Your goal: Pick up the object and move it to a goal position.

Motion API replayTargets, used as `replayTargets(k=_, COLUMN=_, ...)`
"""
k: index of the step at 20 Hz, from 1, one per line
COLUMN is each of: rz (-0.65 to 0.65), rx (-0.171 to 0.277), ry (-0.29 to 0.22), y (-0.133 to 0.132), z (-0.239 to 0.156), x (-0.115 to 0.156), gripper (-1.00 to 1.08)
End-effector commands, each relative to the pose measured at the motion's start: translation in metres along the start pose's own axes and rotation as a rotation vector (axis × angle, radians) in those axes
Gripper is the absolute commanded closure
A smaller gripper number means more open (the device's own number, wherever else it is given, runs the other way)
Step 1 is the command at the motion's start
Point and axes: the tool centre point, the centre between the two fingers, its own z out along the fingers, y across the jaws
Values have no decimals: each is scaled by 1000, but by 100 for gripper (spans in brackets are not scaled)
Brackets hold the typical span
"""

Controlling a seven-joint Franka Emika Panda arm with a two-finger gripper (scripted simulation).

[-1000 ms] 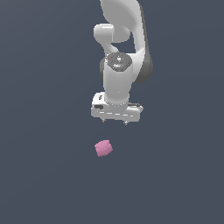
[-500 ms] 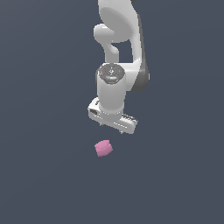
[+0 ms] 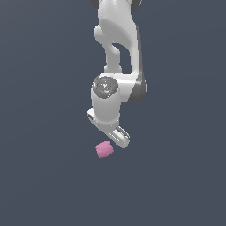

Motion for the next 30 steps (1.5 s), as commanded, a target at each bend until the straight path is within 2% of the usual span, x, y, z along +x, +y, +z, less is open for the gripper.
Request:
replayTargets(k=1, rz=80, rx=0, ry=0, y=0, z=6, x=7, gripper=-92)
replayTargets(k=8, rz=270, rx=1, ry=0, y=-1, z=22, x=23, gripper=-92)
replayTargets(k=14, rz=372, rx=1, ry=1, y=-1, z=30, x=32, gripper=-92)
replayTargets(k=25, rz=417, rx=0, ry=2, y=-1, z=36, x=35, gripper=-92)
replayTargets(k=30, rz=419, rx=0, ry=2, y=0, z=54, x=35, gripper=-92)
